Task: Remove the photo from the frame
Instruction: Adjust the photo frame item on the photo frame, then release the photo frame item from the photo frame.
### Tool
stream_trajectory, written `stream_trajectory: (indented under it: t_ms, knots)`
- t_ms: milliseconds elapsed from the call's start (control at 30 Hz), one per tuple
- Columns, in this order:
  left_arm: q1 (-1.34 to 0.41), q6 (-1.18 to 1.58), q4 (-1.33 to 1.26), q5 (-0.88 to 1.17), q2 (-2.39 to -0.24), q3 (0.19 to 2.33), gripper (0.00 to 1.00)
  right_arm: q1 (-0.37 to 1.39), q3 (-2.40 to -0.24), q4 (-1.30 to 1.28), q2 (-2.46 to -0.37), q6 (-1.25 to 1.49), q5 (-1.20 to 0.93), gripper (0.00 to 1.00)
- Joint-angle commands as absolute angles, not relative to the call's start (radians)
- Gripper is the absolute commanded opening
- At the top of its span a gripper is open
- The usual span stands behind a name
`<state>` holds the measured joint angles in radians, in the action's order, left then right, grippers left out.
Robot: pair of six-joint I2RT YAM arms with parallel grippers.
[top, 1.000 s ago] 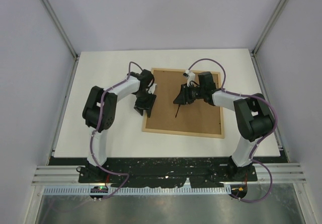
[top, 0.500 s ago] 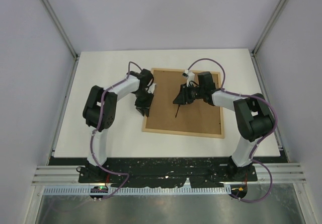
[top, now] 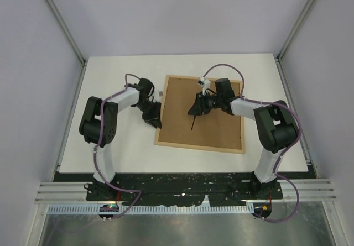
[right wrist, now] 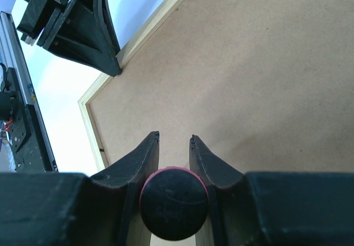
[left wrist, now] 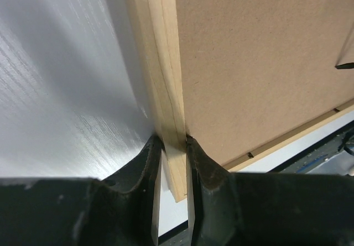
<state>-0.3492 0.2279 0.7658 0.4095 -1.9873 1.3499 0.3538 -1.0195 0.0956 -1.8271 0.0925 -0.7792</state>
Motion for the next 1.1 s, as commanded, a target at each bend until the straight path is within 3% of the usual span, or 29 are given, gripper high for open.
stream_trajectory:
  t_ms: [0,300,367,433,500,767,1067]
  knots:
    - [-0.311,0.225,0.638,0.445,-1.974,1.292,0.00,0.379,-1.008,-0.023,-1.879,0.006,-0.769,0.08]
    - [-0.299,0.242,0.617,0.520,-1.962,1.293,0.00,0.387,-1.029,-0.052,-1.852,-0.038,-0.781,0.08]
    - [-0.282,0.248,0.623,0.529,-1.942,1.301,0.12,0.387,-1.054,-0.063,-1.838,-0.046,-0.776,0.08]
    - [-0.265,0.250,0.629,0.526,-1.911,1.319,0.31,0.385,-1.087,-0.071,-1.827,-0.040,-0.781,0.08]
    - [-0.252,0.242,0.640,0.523,-1.893,1.344,0.39,0.380,-1.132,-0.072,-1.830,-0.019,-0.805,0.08]
    - [-0.241,0.219,0.713,0.505,-1.919,1.494,0.44,0.344,-1.356,-0.017,-1.968,0.223,-0.882,0.08]
    - [-0.253,0.236,0.857,0.474,-2.121,1.759,0.47,0.308,-1.504,0.270,-2.144,0.598,-0.917,0.08]
